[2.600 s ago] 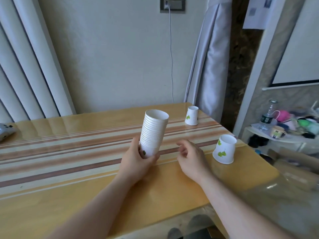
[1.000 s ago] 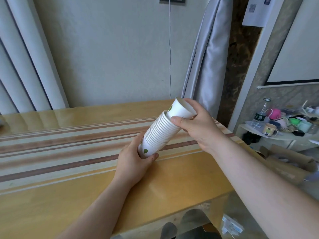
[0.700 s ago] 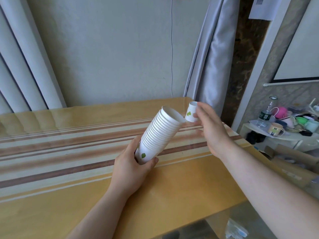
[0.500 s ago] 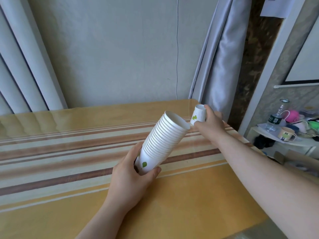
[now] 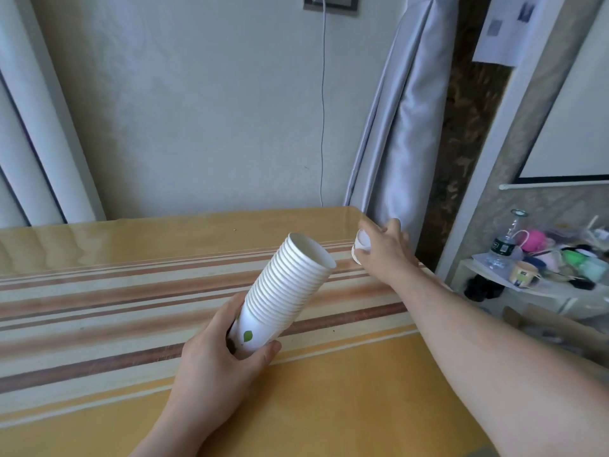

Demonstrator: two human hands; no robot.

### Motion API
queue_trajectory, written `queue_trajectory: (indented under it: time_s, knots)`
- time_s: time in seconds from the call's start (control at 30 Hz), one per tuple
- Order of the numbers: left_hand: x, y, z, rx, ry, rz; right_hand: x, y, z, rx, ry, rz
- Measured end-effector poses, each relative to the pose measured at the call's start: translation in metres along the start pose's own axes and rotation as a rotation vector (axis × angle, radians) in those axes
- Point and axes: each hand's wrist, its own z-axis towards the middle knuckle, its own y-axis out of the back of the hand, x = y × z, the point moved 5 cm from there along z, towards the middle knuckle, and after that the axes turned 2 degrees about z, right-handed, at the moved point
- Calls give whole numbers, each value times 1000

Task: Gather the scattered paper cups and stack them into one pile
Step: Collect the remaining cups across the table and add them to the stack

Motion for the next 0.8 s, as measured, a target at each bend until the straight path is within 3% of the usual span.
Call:
queue_trajectory:
  time_s: [0.2,0.4,0.47,0.57,0.63,0.67,0.8]
  knots:
    - [-2,1,-3,9,24,-15,-22,4,-35,95,-128,64]
    - [-4,3,-6,9,36,-10,-26,3,-66,292,-247,404]
    - [-3,3,-6,2,47,-9,-12,11,-70,249,-253,654]
    - [-2,4,-6,-4,57,0,23,39,-77,160,-366,1413]
    - [-1,4,-6,-4,57,0,54,64,-84,174,-320,1788]
    - [-1,4,-6,-5,54,-1,68,76,-88,182,-245,1858]
    - [-1,5,-6,1,53,0,106,103,-113,131,18,1647]
